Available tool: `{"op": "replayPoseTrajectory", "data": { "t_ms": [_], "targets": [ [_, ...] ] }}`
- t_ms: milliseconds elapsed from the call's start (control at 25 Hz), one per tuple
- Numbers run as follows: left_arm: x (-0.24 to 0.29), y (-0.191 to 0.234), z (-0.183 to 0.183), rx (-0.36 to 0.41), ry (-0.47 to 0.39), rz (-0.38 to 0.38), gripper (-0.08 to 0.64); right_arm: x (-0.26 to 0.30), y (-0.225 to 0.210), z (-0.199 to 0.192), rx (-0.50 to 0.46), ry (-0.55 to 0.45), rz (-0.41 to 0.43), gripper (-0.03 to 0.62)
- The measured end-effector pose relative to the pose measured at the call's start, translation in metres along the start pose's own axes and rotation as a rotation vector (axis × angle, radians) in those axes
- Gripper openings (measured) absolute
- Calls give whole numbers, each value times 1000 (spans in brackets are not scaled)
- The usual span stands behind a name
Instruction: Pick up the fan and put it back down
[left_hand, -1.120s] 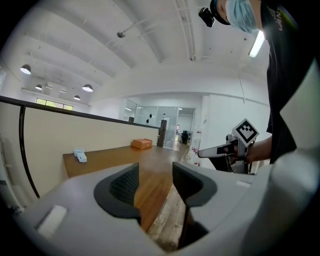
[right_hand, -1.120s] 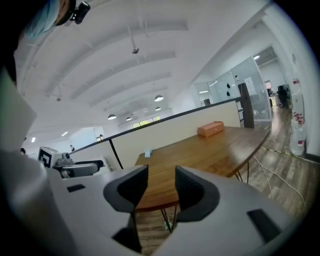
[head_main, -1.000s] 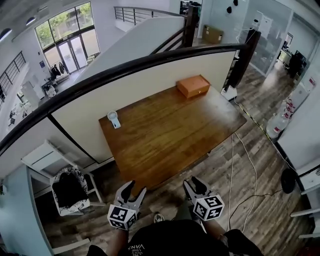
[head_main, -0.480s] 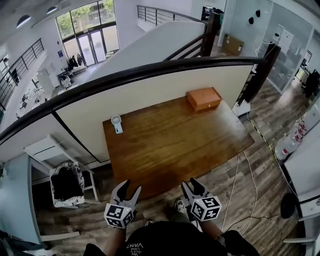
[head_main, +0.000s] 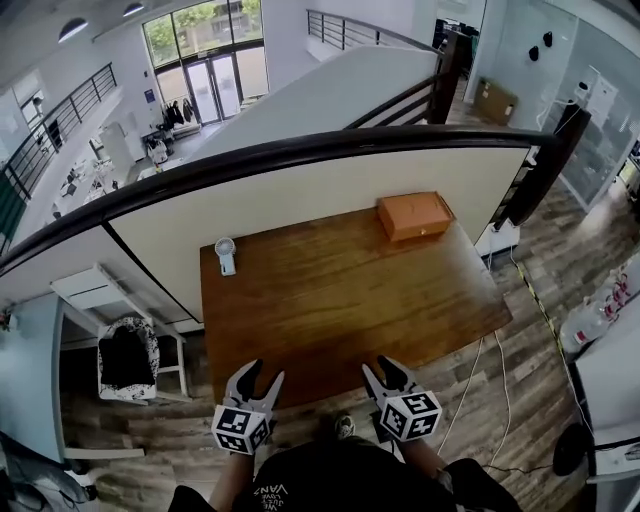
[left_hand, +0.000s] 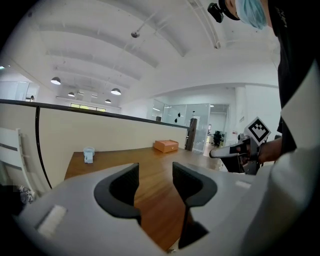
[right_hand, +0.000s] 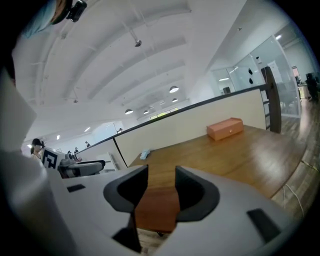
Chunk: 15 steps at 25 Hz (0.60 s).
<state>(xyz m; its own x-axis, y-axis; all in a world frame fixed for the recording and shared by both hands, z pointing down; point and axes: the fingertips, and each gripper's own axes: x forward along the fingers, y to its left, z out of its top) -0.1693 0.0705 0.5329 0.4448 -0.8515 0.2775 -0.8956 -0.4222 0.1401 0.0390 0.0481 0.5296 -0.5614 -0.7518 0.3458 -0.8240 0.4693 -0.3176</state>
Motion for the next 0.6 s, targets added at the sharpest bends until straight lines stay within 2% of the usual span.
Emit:
{"op": "replayPoseTrajectory", "data": {
  "t_ms": [320, 600],
  "targets": [
    [20, -13, -4, -58, -11, 105, 196, 8, -33, 13, -39, 34, 76, 137],
    [28, 9, -7, -93, -3, 176, 196, 22, -35, 20, -41, 51, 117, 137]
  ]
}}
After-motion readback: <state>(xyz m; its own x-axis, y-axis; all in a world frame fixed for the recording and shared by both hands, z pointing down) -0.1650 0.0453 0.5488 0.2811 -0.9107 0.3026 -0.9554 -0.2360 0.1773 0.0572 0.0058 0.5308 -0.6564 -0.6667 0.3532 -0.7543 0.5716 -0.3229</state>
